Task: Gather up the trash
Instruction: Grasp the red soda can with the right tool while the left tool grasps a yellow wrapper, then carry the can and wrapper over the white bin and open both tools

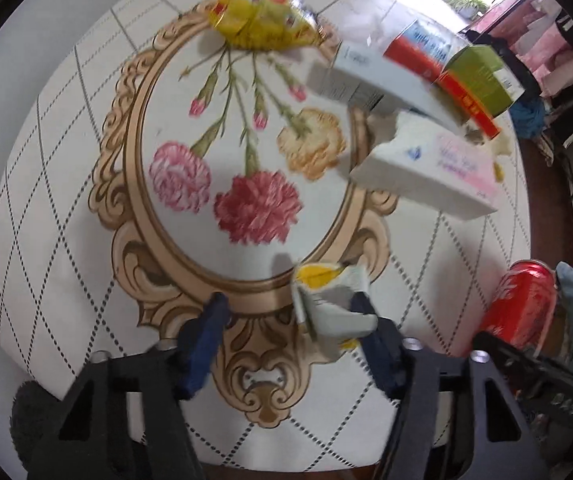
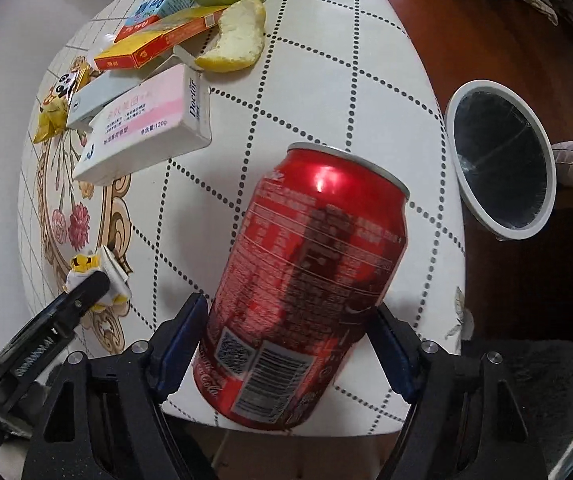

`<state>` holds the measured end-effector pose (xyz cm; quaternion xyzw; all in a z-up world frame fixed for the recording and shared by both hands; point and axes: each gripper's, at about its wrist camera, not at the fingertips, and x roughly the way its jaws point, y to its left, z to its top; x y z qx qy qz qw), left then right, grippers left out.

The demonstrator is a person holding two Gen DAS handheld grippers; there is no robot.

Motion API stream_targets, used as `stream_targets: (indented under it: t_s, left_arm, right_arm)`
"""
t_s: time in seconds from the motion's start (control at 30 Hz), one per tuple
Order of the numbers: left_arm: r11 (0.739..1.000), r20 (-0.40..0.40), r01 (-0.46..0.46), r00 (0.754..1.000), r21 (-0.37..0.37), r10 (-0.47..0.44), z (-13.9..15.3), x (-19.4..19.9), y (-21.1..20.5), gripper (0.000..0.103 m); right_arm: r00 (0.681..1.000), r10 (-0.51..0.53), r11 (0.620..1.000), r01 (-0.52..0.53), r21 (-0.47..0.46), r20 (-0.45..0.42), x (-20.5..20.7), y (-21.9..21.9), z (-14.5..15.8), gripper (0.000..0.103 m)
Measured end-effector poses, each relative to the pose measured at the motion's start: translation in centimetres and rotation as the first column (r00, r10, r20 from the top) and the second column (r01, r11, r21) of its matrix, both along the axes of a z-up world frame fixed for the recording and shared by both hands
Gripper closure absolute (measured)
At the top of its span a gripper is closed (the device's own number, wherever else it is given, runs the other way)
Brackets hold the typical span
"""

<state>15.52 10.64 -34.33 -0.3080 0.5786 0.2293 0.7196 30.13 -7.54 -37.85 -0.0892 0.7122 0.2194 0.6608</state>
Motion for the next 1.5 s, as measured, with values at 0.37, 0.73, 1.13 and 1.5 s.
stream_targets:
  t_s: [0.37, 0.73, 1.13, 1.5]
  left_arm:
    - [0.988, 0.000, 0.094, 0.995, 0.126, -0.095, 2.0, 0.9, -2.3, 0.098]
    - [0.946, 0.101, 0.126, 0.982, 0.299, -0.162, 8.8, 1.9, -5.5, 0.098]
    - [0.908, 0.273, 0.246, 0.898, 0.339, -0.346, 17.3, 10.2, -13.8, 0.098]
    - [0.886, 0.263, 0.460, 0.850, 0.049, -0.456, 8.9, 25.8, -22.2, 0.098]
  right_arm:
    - [0.997, -0.014, 0.999, 0.011, 0.042, 0.078, -0.6, -0.1, 0.1, 0.029]
    - [0.969, 0.023, 0.990, -0.055, 0.126, 0.247, -1.2, -2.3, 7.3, 0.030]
    - [0.919, -0.055, 0.982, -0.021, 0.188, 0.389, 4.4, -11.0, 15.9, 0.031]
    - [0.919, -0.146, 0.989, 0.141, 0.041, 0.366, 15.1, -23.6, 9.8, 0.032]
